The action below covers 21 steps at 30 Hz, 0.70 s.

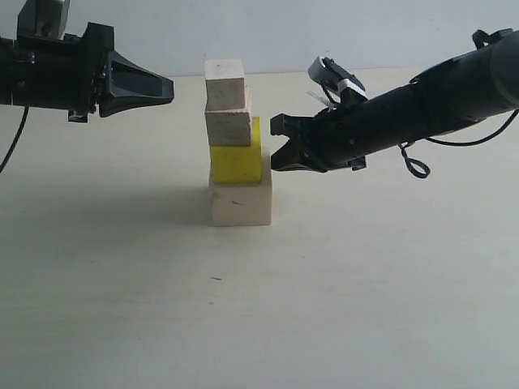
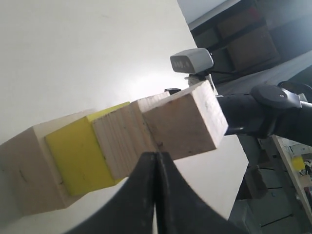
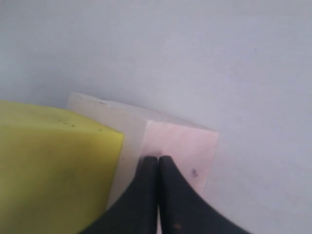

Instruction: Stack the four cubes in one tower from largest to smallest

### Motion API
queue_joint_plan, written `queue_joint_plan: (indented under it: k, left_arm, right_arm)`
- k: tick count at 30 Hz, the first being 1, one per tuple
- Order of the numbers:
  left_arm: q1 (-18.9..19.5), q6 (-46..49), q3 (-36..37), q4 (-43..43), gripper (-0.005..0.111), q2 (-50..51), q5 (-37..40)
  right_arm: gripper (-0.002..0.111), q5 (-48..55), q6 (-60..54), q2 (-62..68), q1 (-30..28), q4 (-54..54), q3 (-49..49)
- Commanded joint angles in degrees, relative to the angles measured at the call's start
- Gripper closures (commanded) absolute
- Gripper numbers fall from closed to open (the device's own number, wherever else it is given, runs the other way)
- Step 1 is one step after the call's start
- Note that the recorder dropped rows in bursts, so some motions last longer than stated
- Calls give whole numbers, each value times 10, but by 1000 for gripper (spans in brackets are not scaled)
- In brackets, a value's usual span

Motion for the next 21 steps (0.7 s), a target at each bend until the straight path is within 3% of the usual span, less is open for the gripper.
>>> queue_joint_plan:
  k: [1,6,13,17,21]
  left_arm:
    - [9,13,2,-8,107,-30,-16]
    - [54,19,2,7,107,-81,-68]
    - [126,57,12,15,107,-166,-157]
    - [136,97,52,9,107,-228,-268]
    - [136,185,100,-81,107,-307,-357]
  right_arm:
    - [108,-42,13,-51,-3,-36,1]
    - [108,-67,-17,-135,-29,-56,18]
    - [108,-188,-85,-312,-78,-58,54]
    - [108,-268,-138,-410,-86,-58,70]
    - [108,-283,-197,-507,-86,-56,76]
